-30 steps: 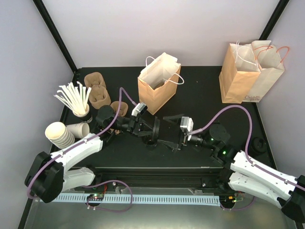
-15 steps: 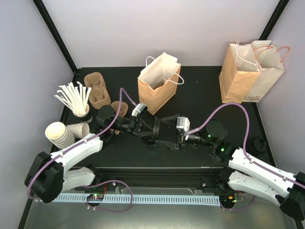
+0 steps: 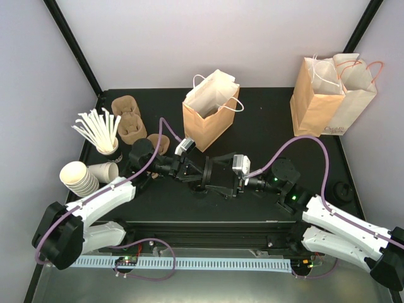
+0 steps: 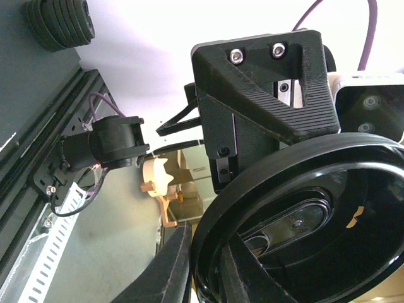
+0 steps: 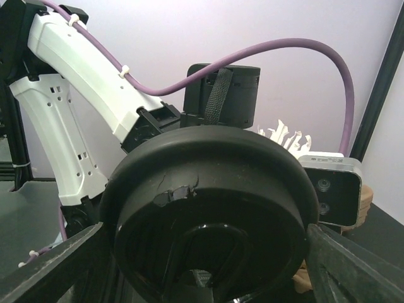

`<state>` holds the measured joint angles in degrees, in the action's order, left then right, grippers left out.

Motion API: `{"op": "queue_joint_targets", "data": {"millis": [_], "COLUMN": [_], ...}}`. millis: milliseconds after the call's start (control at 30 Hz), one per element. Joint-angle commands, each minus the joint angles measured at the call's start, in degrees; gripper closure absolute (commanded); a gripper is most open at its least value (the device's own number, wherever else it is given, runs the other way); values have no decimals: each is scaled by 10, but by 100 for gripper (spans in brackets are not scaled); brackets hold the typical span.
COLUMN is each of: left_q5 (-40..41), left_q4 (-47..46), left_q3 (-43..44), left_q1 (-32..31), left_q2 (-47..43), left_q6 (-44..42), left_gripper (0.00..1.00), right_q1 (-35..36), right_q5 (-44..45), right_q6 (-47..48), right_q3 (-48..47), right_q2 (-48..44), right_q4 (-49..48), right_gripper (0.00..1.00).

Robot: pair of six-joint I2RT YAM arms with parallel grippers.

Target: Pack the takeout coffee

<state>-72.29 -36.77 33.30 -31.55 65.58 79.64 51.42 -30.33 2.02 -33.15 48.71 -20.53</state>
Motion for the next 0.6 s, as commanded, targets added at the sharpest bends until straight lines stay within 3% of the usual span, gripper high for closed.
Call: {"op": "queue_joint_targets", "data": {"millis": [0,133,367,567], "left_q5": [-8,-7,-3,-2], "left_q4": [24,30,78,102], "left_q3": [16,16,17,17], "left_q1": [3,3,3,3], "left_q2": [-15,-16,-25,-28], "left_q6": [-29,-33,-72,-87], "left_gripper": [86,83,62,58], "right_q1": [4,4,4,4], "right_q5": [8,5,14,22], "right_q6": [-3,-7,-14,-17], "right_q3": [-16,-15,-13,-10], "right_q2": [1,5,-2,-9], "right_q4": [-11,-11,-8,-3], "right_gripper": [14,18,22,23]}}
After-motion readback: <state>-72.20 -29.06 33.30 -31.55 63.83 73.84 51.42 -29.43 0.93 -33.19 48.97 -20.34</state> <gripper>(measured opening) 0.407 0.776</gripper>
